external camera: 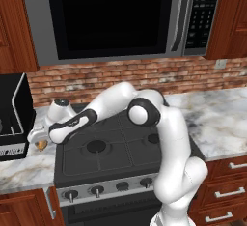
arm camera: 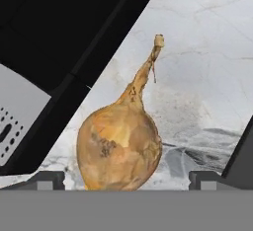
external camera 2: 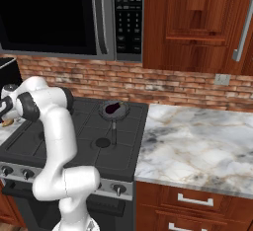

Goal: Put the onion and eggplant in the pan. Then turn on the rear right burner and set the heat to medium.

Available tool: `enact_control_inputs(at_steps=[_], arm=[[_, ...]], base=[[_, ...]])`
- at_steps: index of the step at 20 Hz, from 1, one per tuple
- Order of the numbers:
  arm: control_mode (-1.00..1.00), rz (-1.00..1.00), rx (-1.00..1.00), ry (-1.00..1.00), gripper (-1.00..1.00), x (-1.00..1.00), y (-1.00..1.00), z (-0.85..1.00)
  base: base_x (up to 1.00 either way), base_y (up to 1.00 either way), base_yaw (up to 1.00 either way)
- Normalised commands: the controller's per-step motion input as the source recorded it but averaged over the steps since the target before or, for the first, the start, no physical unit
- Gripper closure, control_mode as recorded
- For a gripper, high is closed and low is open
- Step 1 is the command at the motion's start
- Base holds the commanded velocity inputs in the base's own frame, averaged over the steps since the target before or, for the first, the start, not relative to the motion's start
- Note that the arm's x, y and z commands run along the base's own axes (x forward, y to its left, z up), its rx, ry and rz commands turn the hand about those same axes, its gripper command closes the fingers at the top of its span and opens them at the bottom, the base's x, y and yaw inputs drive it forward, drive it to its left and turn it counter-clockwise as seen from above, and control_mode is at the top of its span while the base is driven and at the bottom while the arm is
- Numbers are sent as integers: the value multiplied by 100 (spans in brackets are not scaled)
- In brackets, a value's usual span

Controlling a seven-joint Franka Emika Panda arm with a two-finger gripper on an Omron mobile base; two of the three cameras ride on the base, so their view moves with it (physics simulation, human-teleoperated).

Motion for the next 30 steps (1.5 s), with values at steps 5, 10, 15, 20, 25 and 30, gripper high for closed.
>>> enact_control_inputs(at_steps=[5, 10, 15, 20, 25, 30], arm=[[-100, 0, 0, 0, -100, 18, 0, -14], [-100, 0, 0, 0, -100, 12, 6, -5], [-100, 0, 0, 0, -100, 1, 12, -3], [-100, 0, 0, 0, -100, 0, 0, -32], [-100, 0, 0, 0, -100, 0, 12, -36], [-100, 0, 0, 0, 100, 0, 3, -3]], base=[[0, 0, 0], [0, 0, 0], [0, 0, 0], [0, 0, 0], [0, 0, 0], [0, 0, 0]])
